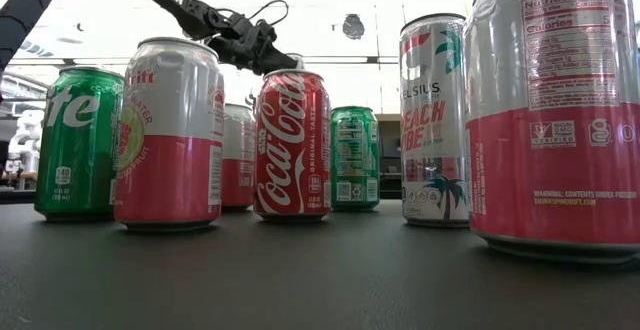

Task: Place canned beverage on shelf
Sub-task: Put the bottom right white pink soda can on the shelf

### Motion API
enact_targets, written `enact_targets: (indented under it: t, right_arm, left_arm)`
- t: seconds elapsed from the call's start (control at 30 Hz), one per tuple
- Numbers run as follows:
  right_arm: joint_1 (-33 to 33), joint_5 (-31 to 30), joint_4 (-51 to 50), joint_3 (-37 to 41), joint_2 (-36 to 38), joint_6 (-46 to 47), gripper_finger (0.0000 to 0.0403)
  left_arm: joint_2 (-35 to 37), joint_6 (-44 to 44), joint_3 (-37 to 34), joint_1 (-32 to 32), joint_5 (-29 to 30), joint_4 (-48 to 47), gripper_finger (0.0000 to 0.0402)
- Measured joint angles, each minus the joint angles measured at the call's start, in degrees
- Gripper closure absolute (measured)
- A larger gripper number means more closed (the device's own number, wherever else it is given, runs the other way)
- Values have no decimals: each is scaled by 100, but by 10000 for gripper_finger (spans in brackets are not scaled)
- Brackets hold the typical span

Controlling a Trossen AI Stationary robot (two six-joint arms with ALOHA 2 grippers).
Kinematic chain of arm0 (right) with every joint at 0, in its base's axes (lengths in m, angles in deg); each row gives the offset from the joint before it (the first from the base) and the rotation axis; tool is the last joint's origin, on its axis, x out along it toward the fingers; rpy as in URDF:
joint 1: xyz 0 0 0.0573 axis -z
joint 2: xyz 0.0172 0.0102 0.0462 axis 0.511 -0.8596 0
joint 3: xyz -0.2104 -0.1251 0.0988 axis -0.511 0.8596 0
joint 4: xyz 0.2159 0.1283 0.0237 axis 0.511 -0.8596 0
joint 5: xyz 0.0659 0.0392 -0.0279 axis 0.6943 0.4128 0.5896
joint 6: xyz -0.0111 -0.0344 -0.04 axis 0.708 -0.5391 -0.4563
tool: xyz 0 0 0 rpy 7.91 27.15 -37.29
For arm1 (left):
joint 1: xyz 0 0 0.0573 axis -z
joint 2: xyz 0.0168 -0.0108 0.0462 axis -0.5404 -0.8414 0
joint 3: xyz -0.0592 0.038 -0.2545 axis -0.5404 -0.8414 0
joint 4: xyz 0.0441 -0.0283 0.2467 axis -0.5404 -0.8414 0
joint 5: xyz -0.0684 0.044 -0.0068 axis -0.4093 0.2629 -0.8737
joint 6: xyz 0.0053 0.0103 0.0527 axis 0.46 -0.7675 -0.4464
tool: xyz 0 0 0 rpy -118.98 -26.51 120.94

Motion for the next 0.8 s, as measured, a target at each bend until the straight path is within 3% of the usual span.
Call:
enact_targets:
  t: [0.3, 0.63, 0.8]
  right_arm:
    - [0, 0, -2, 0, 0, -1, 83]
    - [55, -4, 0, 0, 0, -20, 83]
    - [87, 0, 0, 0, 0, -20, 83]
  left_arm:
    - [86, -51, 7, 32, 320, -88, 111]
    - [116, 78, 11, 32, 419, -75, 56]
    - [146, 126, 11, 30, 417, -72, 47]
